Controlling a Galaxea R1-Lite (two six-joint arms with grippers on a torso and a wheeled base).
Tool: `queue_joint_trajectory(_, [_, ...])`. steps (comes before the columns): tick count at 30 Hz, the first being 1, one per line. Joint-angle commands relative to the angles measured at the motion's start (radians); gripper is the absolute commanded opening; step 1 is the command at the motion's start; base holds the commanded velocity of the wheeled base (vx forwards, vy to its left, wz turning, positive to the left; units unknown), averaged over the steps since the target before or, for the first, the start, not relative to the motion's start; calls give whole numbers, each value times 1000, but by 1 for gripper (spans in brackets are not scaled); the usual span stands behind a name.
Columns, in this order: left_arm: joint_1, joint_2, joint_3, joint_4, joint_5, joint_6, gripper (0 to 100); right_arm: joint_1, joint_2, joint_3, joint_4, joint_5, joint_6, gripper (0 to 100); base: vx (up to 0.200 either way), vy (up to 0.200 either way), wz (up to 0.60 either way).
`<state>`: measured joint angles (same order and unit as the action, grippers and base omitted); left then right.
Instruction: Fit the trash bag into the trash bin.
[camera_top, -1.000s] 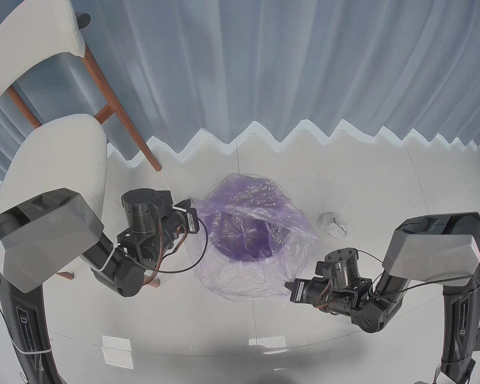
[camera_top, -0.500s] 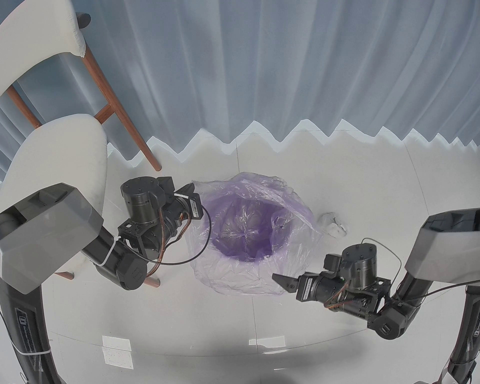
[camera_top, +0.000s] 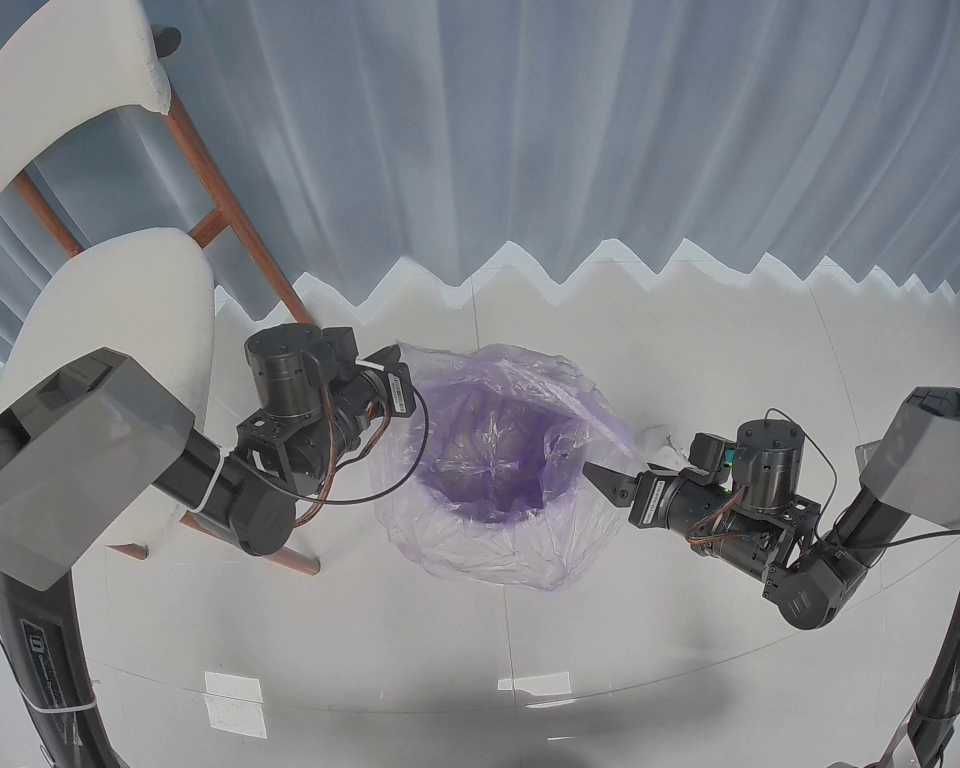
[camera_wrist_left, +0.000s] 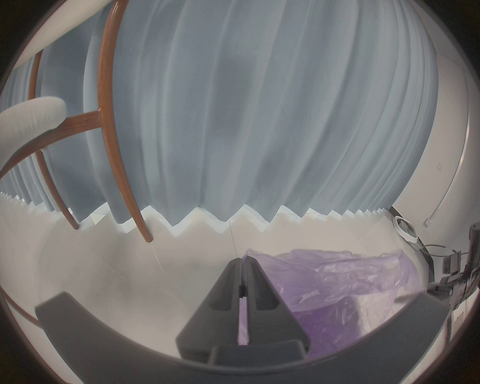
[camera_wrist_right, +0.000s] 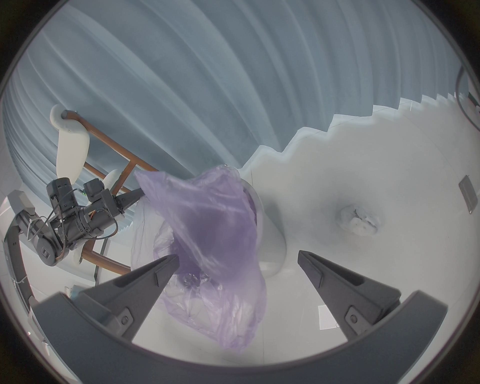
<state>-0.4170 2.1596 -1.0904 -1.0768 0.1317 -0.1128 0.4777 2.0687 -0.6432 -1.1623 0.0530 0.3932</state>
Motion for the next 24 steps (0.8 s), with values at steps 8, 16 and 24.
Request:
queue_joint_trajectory(8, [-9,-7,-36,9,-1,-2,0,-4,-4,-33,1,1,-8,100,200,0,0])
queue_joint_trajectory(16, [-26,-20,12,-6,3,-4,0,-13,36,-89,15,1,-8,100,0,0,0])
queue_joint_trajectory(24, [-26,-40,110,-9,6,1,0,-34,76,-112,16,1,-8,0,0,0,0])
